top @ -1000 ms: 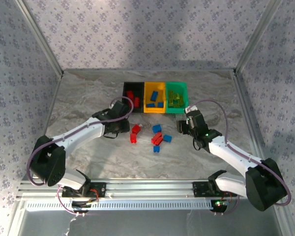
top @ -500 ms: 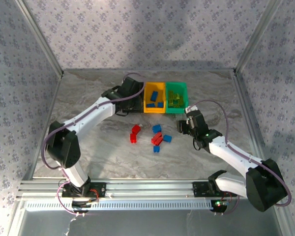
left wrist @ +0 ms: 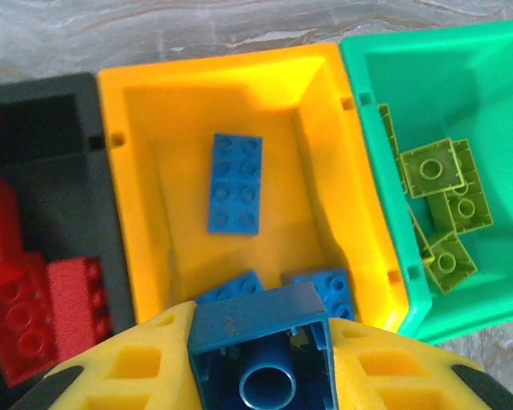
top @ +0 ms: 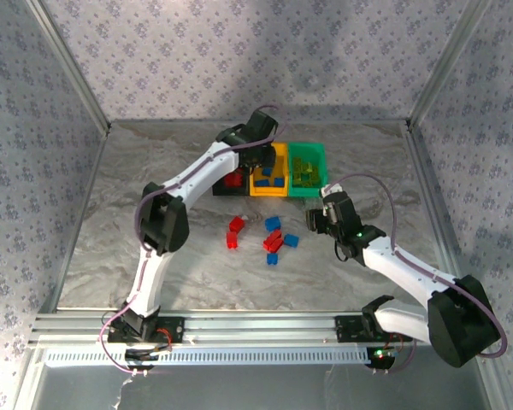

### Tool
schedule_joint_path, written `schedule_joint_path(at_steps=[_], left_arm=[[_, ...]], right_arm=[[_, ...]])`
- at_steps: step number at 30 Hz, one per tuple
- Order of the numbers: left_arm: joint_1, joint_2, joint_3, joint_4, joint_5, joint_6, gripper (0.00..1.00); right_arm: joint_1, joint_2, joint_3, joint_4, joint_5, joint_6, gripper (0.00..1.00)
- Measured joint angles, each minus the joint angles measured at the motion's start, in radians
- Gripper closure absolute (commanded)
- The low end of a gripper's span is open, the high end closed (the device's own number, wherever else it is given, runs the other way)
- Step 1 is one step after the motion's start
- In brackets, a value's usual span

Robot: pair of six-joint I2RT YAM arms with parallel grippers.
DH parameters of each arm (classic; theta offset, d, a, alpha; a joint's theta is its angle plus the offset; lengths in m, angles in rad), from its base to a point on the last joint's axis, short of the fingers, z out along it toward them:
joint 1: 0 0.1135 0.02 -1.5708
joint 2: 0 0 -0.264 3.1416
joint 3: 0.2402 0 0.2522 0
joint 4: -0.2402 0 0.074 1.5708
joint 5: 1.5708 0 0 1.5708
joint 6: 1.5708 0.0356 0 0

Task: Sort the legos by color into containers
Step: Place the lego in the container, then move the lego to the center of the table.

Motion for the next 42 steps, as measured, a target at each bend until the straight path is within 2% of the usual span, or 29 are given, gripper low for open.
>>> schedule_joint_path(at_steps=[3, 5, 8, 12, 14, 20, 27, 34, 42], left_arm=[[0.000, 0.080, 0.096, -0.043, 0.008, 0.008, 0.26], [-0.002, 0.097, 0.106, -0.063, 0.013, 0.014, 0.22], [-0.003, 0.089, 0.089, -0.079, 0.014, 0.024, 0.22], [-0.010, 0.013, -0.055, -0.045, 0.010, 0.027, 0.22], [-0.016, -0.065, -0.197, 0.011, 0.001, 0.026, 0.22], [-0.052, -0.423, -0.793, 0.297, 0.011, -0.005, 0.22], [-0.065, -0.663, -1.178, 0.481, -0.039, -0.011, 0.24], [-0.058, -0.846, -1.333, 0.558, -0.182, 0.008, 0.27], [0.002, -0.857, -1.373, 0.607, -0.249, 0.027, 0.29]], right_arm=[[0.003, 0.000, 0.000, 0.000, 0.000, 0.000, 0.33], [0.004, 0.000, 0.000, 0.000, 0.000, 0.000, 0.33], [0.004, 0.000, 0.000, 0.000, -0.008, 0.000, 0.33], [0.005, 0.012, 0.000, 0.008, -0.030, 0.001, 0.33], [0.006, 0.040, 0.003, 0.016, -0.054, 0.002, 0.33], [0.007, 0.162, 0.028, 0.024, -0.183, 0.004, 0.33], [0.060, 0.201, 0.045, 0.022, -0.252, 0.045, 0.32], [0.100, 0.201, 0.045, -0.037, -0.264, 0.106, 0.33], [0.130, 0.234, 0.064, -0.134, -0.205, 0.183, 0.33]])
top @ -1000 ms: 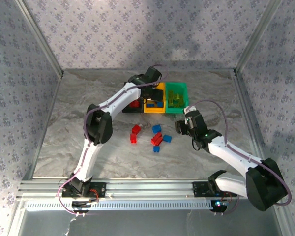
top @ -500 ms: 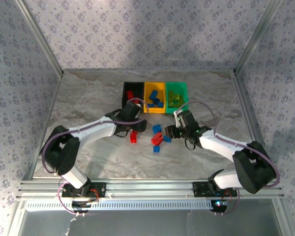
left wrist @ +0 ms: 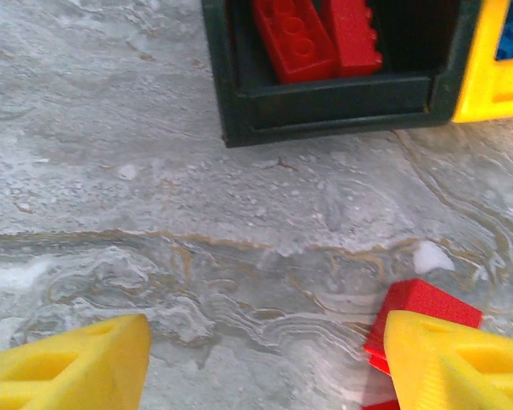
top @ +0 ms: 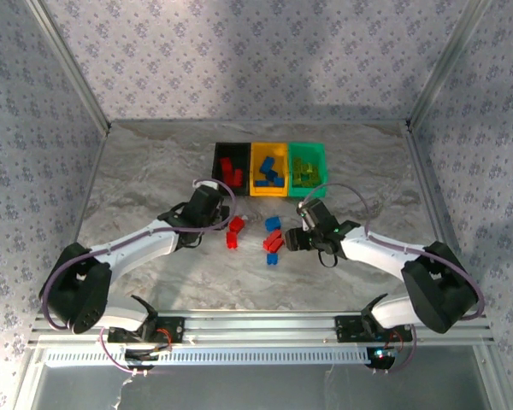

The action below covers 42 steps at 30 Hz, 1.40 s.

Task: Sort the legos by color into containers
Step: Move the lego to the center of the table, then pick up the lego from the center of the table.

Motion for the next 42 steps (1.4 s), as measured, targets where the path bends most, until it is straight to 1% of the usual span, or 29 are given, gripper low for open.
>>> schedule_joint_path(at_steps=[5, 9, 15, 21, 27, 32, 35, 38, 42], left_arm=[[0.008, -0.011, -0.054, 0.040, -0.011, 0.023, 0.29], [0.036, -0.042, -0.092, 0.047, -0.006, 0.027, 0.30], [0.071, -0.079, -0.095, 0.047, -0.003, 0.033, 0.30], [0.072, -0.089, -0.099, 0.047, 0.005, 0.033, 0.30], [0.072, -0.088, -0.099, 0.047, 0.013, 0.033, 0.30], [0.074, -0.084, -0.099, 0.047, 0.020, 0.033, 0.30], [0.076, -0.074, -0.099, 0.047, 0.020, 0.033, 0.30], [0.078, -0.071, -0.099, 0.045, 0.019, 0.033, 0.30], [0.088, -0.071, -0.099, 0.045, 0.020, 0.033, 0.30]], right_arm=[[0.018, 0.075, 0.060, -0.046, 0.039, 0.077, 0.33], [0.064, 0.114, 0.098, -0.065, 0.069, 0.114, 0.32], [0.119, 0.203, 0.193, -0.108, 0.128, 0.144, 0.33], [0.139, 0.272, 0.257, -0.163, 0.195, 0.170, 0.33], [0.146, 0.274, 0.251, -0.195, 0.227, 0.190, 0.33], [0.146, 0.255, 0.206, -0.180, 0.220, 0.220, 0.34], [0.150, 0.251, 0.194, -0.160, 0.222, 0.236, 0.37], [0.165, 0.255, 0.195, -0.157, 0.243, 0.247, 0.48], [0.188, 0.260, 0.202, -0.156, 0.262, 0.255, 0.52]])
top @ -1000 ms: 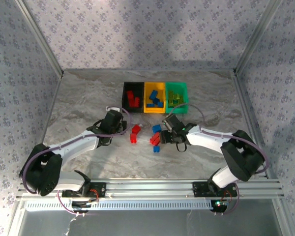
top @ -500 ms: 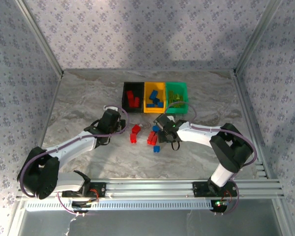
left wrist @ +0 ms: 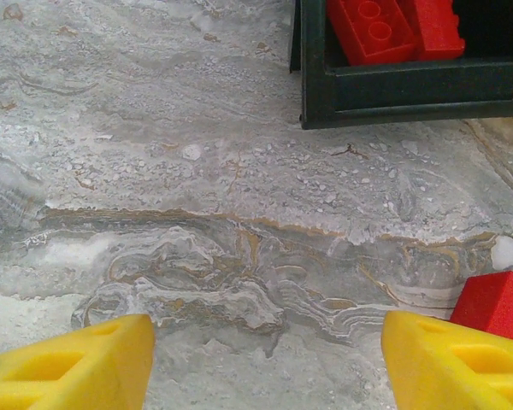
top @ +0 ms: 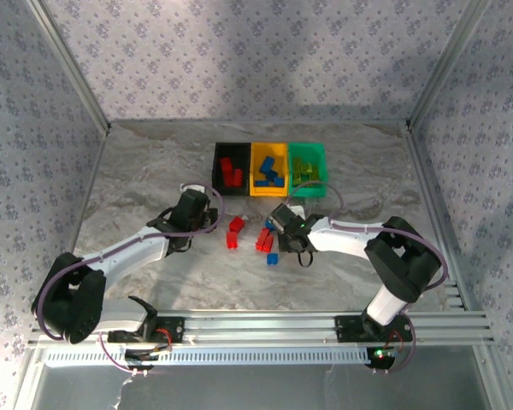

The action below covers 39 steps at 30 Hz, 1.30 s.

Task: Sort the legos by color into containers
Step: Pick up the lego from the center of the table, then place the lego in the container.

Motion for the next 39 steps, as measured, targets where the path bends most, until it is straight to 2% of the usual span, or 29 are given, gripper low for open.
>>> schedule_joint_path(at_steps=[10, 16, 20, 29, 34, 39], left_arm=[[0.016, 0.007, 0.000, -0.001, 0.007, -0.003, 0.30], [0.028, 0.015, 0.000, -0.003, 0.017, -0.004, 0.30], [0.029, 0.021, 0.000, -0.004, 0.023, -0.005, 0.30], [0.036, 0.023, 0.000, -0.004, 0.027, -0.011, 0.30], [0.044, 0.023, 0.000, -0.006, 0.027, -0.011, 0.30], [0.049, 0.023, 0.000, -0.007, 0.030, -0.011, 0.30]], right_arm=[[0.023, -0.022, 0.049, -0.013, 0.017, -0.031, 0.52], [0.010, -0.011, 0.209, -0.026, 0.027, -0.106, 0.52], [-0.032, 0.061, 0.359, -0.024, 0.015, -0.159, 0.52], [-0.201, 0.334, 0.698, -0.048, -0.082, -0.265, 0.50], [-0.236, 0.442, 0.874, -0.107, -0.108, -0.307, 0.37], [-0.246, 0.452, 0.898, -0.123, -0.135, -0.332, 0.35]])
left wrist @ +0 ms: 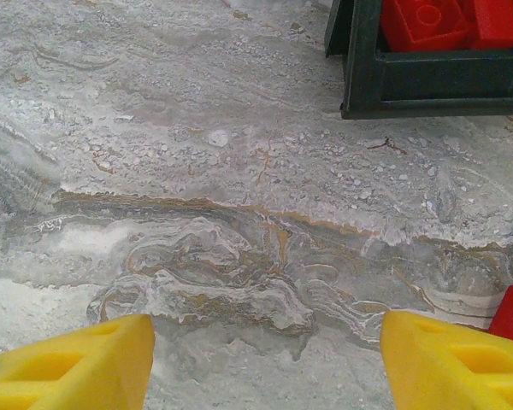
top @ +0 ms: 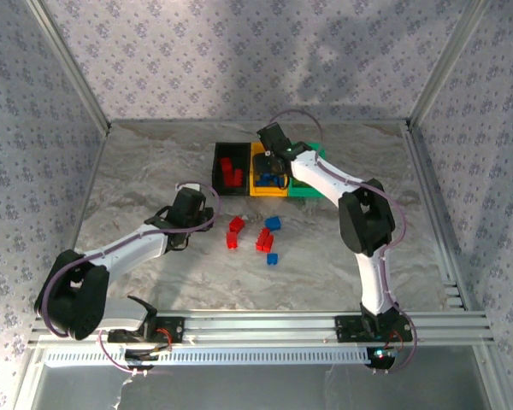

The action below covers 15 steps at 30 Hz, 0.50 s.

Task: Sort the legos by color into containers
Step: Place the lego in the container.

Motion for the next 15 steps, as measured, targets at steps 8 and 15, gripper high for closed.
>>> schedule_joint_path(at_steps=[8, 15], left_arm=[[0.005, 0.016, 0.000, 0.000, 0.027, -0.006, 0.30], [0.006, 0.056, 0.014, -0.007, 0.067, -0.017, 0.30]], right_arm=[[0.104, -0.147, -0.228, -0.003, 0.003, -0.014, 0.35], [0.198, -0.309, -0.456, 0.001, 0.035, 0.008, 0.35]])
